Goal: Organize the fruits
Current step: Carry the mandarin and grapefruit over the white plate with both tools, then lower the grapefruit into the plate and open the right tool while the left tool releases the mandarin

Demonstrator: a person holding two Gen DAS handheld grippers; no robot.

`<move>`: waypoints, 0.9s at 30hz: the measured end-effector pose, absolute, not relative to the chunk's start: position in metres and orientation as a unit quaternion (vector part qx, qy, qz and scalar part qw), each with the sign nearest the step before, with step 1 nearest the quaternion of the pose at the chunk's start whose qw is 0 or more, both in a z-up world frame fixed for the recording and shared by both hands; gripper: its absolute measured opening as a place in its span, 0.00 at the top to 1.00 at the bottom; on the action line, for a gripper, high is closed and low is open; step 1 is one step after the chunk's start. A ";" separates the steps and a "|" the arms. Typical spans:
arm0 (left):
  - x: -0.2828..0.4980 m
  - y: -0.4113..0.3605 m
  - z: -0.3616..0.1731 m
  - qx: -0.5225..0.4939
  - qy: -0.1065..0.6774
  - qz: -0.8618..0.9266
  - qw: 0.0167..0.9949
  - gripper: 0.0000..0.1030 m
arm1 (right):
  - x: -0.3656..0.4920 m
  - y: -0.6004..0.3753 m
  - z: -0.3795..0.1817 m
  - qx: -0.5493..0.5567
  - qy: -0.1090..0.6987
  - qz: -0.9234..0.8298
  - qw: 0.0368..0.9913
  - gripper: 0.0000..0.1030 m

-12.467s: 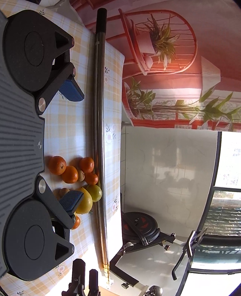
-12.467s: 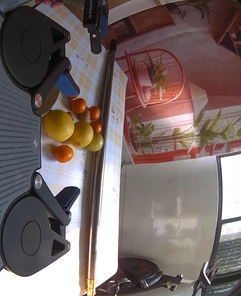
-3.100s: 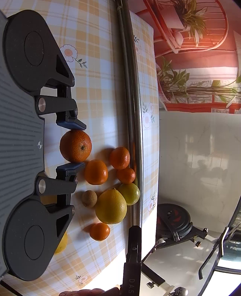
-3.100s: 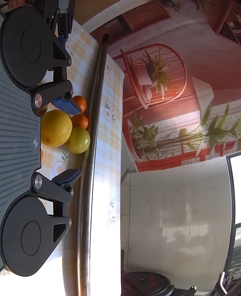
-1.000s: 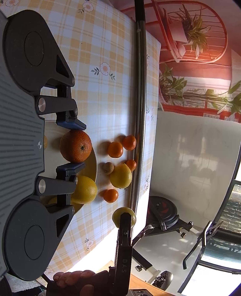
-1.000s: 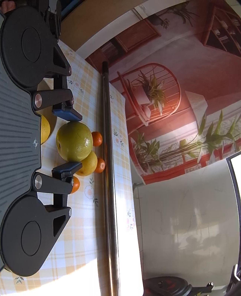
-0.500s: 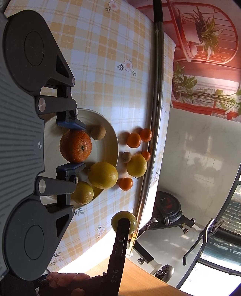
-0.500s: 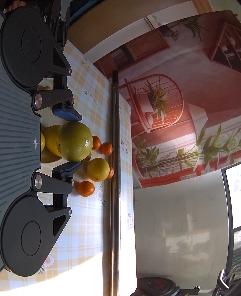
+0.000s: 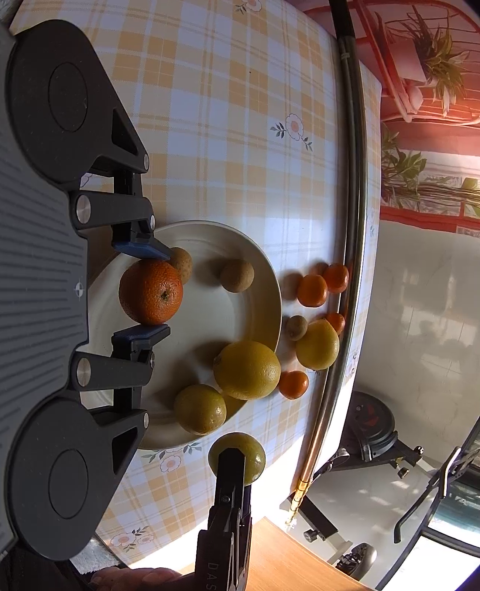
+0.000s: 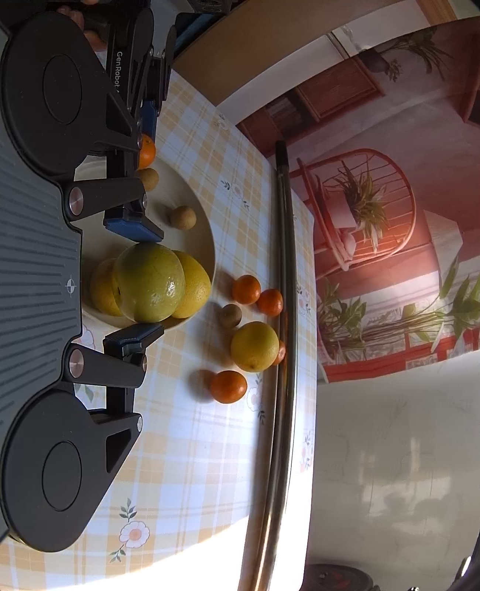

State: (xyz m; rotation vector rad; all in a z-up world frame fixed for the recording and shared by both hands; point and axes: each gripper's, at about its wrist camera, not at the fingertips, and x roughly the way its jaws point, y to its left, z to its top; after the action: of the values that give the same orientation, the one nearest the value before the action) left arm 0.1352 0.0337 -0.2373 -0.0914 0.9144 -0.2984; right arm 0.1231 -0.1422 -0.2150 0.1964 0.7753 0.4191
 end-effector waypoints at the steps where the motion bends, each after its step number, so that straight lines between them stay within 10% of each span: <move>1: 0.136 0.033 -0.239 -0.041 0.441 -0.143 0.885 0.62 | 0.121 -0.143 -0.217 0.095 0.381 0.204 0.897 0.57; 27: 0.149 0.024 -0.246 0.003 0.427 -0.125 0.895 0.62 | 0.136 -0.114 -0.240 0.040 0.460 0.238 0.855 0.57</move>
State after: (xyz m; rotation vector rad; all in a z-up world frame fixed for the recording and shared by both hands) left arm 0.1488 0.0235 -0.2464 0.0071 0.8854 -0.2598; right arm 0.1359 -0.1141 -0.2405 0.0838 0.9677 0.4997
